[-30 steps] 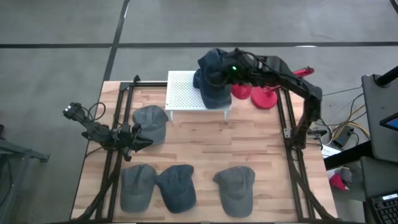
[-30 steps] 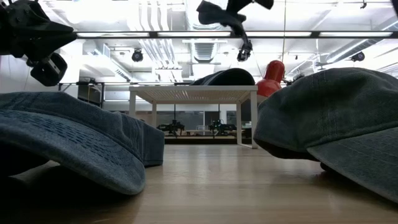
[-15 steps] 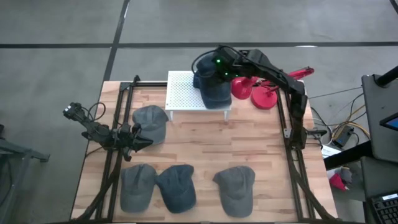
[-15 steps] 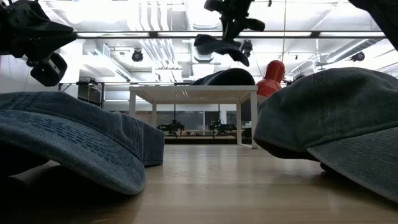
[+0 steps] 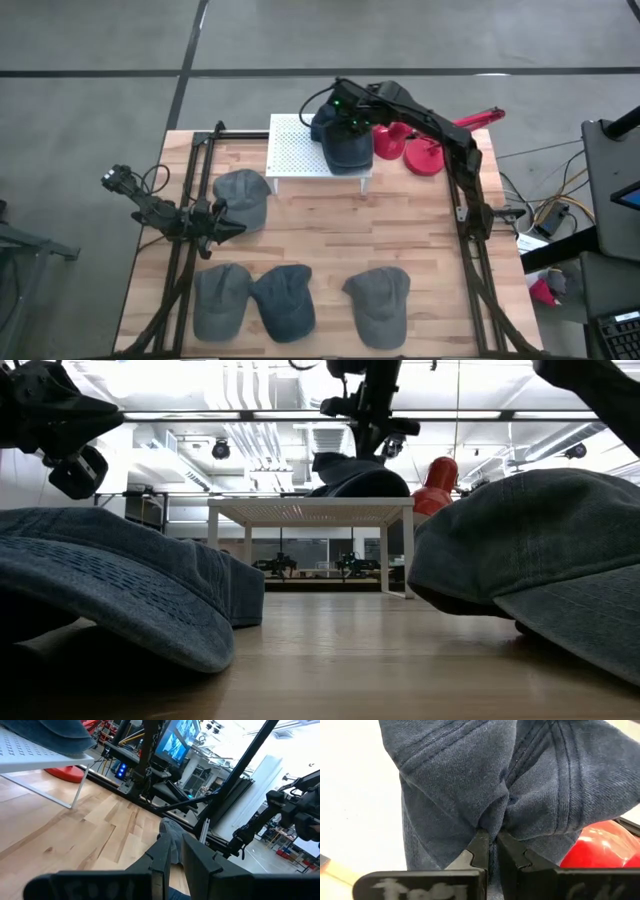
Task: Pick & Place hat
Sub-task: Stack the right blue cap on the blue cap on the shelf, then stack the blue cap on the blue cap on the shelf
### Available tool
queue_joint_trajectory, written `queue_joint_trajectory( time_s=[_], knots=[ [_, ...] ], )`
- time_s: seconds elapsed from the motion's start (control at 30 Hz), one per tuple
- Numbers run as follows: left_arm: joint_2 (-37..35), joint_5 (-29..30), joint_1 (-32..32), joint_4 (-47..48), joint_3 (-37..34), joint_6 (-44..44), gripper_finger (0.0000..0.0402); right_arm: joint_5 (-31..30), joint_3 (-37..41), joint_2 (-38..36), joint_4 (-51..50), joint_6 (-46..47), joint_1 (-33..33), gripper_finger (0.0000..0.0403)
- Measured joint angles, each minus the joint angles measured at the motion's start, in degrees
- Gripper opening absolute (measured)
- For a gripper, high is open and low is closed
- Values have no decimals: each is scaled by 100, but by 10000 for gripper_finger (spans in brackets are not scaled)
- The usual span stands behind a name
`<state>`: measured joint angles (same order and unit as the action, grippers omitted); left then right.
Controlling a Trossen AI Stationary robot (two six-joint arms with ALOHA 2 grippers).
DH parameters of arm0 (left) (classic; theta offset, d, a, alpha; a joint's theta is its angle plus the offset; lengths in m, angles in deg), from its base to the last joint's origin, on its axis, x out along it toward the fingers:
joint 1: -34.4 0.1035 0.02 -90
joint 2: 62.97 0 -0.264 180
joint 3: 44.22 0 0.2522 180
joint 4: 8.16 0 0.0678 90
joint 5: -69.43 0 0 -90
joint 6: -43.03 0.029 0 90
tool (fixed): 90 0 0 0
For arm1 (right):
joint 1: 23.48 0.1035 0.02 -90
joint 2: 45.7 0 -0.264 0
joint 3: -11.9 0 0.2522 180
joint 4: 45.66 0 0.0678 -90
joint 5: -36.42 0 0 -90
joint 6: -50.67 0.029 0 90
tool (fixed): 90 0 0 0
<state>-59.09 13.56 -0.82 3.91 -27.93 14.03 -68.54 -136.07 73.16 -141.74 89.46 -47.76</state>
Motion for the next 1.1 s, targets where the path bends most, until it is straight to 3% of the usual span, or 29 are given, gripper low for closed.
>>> queue_joint_trajectory(
  time_s=[0.2,0.73,1.1],
  knots=[
    [1,0,0,8,1,1,51,2,-2,94,-11,10,-21,20],
    [0,0,-1,8,2,4,51,444,-41,55,-280,118,-39,125],
    [2,0,-1,6,2,4,51,453,-79,-239,-243,107,-50,143]
  ],
)
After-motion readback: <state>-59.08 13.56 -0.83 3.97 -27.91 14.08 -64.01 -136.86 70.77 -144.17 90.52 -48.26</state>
